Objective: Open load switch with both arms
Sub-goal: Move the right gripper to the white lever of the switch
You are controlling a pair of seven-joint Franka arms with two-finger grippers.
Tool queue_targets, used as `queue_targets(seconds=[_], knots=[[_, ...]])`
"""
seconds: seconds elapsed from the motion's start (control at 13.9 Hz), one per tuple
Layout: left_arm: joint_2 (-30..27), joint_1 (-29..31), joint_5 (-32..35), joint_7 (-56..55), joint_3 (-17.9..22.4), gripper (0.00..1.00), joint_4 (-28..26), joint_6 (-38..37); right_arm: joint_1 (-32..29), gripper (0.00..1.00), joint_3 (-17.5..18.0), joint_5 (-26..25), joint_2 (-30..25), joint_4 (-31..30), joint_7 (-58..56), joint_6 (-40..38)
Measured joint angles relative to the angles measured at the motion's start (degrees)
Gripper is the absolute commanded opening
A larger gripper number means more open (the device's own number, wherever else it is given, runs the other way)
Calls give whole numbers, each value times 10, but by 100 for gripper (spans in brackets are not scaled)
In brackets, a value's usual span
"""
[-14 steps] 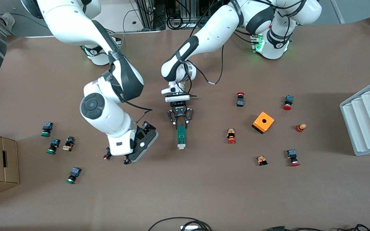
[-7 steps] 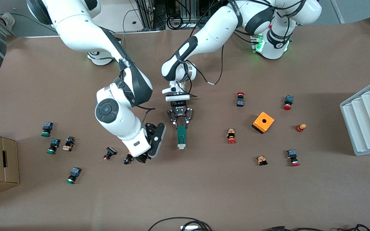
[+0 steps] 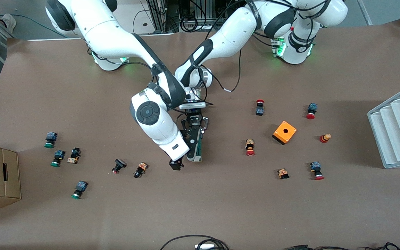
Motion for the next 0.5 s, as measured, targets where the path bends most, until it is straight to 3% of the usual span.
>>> queue_targets(seconds=[0.36, 0.5], knots=[[0, 0, 1, -1, 0, 52, 0, -1, 8, 98, -3, 0, 25, 2, -1, 33], [0, 0, 1, -1, 0, 52, 0, -1, 33, 98, -24, 0, 40, 2, -1, 53]])
